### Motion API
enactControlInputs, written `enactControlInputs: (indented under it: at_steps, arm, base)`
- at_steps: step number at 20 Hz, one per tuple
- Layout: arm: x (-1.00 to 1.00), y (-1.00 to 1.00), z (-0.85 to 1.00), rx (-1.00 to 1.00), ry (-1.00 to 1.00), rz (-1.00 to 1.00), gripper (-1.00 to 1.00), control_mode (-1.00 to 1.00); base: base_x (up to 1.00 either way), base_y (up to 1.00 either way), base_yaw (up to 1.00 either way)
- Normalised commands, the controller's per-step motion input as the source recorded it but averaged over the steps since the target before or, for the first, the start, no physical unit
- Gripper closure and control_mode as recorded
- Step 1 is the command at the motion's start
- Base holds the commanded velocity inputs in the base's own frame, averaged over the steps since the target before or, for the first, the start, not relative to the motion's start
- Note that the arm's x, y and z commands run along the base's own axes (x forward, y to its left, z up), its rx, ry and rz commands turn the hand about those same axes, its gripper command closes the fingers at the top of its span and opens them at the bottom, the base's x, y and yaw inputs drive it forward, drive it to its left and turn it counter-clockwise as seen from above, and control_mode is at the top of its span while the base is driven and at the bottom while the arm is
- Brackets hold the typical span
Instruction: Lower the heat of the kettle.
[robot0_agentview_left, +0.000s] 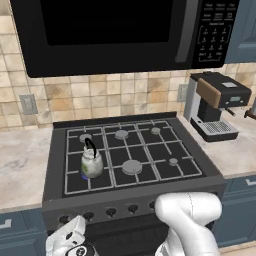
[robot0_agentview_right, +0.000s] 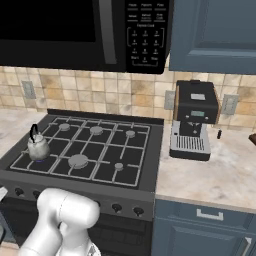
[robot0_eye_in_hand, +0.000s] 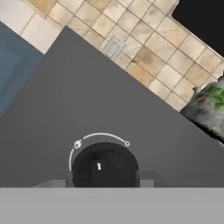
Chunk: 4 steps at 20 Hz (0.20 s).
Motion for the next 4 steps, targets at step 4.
enactControlInputs:
  at_steps: [4]
  arm:
    - [0.0,0.0,0.1,0.5,0.0,-0.26,1.0,-1.0]
  base:
    - [0.0,0.0,0.0]
